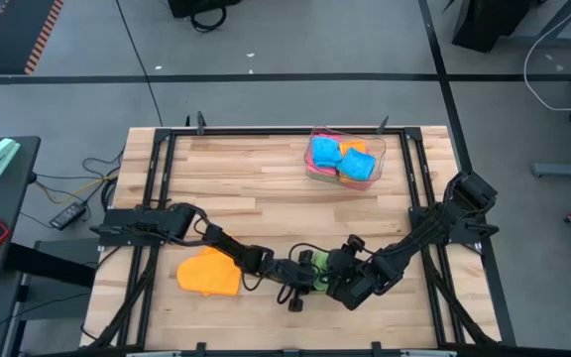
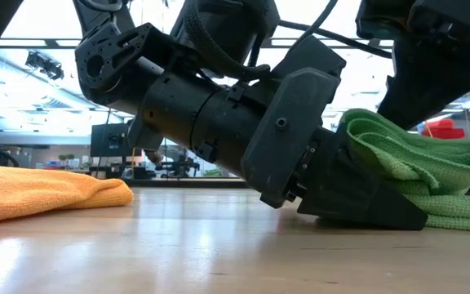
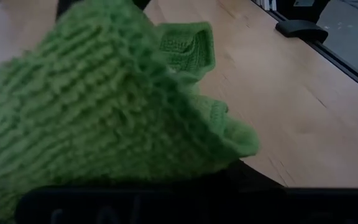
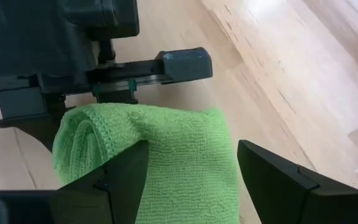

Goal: Fold microfiber towels
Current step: Fold the green towel

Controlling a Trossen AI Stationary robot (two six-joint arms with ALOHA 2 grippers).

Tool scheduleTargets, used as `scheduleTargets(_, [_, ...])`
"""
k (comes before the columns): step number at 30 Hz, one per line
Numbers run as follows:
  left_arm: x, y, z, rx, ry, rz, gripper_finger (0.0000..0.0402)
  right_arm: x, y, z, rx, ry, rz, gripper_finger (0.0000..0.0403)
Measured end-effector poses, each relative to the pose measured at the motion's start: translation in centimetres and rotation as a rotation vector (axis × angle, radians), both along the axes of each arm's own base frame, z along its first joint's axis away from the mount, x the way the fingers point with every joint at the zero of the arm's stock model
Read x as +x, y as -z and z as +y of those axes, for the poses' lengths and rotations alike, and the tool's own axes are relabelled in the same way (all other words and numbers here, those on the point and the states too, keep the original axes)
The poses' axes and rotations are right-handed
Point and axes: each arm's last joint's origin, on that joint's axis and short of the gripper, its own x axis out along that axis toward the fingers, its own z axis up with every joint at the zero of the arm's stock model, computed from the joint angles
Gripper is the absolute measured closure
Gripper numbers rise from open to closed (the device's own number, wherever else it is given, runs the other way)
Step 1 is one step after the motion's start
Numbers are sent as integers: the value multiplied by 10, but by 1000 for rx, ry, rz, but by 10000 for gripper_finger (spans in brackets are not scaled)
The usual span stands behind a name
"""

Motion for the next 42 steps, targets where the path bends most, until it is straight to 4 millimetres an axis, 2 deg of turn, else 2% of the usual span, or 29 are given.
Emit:
scheduleTargets(9, [0,-1,-2,-9,-1,-8,361,-3,0,7,32,-6,-20,147])
scheduleTargets(13, [0,-1,-2,60,28,-33,358,-3,-1,8,80,45,-40,147])
scheduleTargets(19, [2,-1,2,78,28,-45,365,0,-1,3,128,113,-48,147])
scheduleTargets(23, [1,-1,2,31,7,-26,366,2,-1,1,130,122,-48,147])
scheduleTargets(30, [-1,-1,-5,17,10,-19,359,1,0,3,188,100,1,161])
scheduleTargets(36, [0,-1,-2,15,9,-18,358,-2,0,7,201,65,24,171])
scheduleTargets(42, [1,-1,2,15,6,-17,364,-2,-10,8,218,13,48,172])
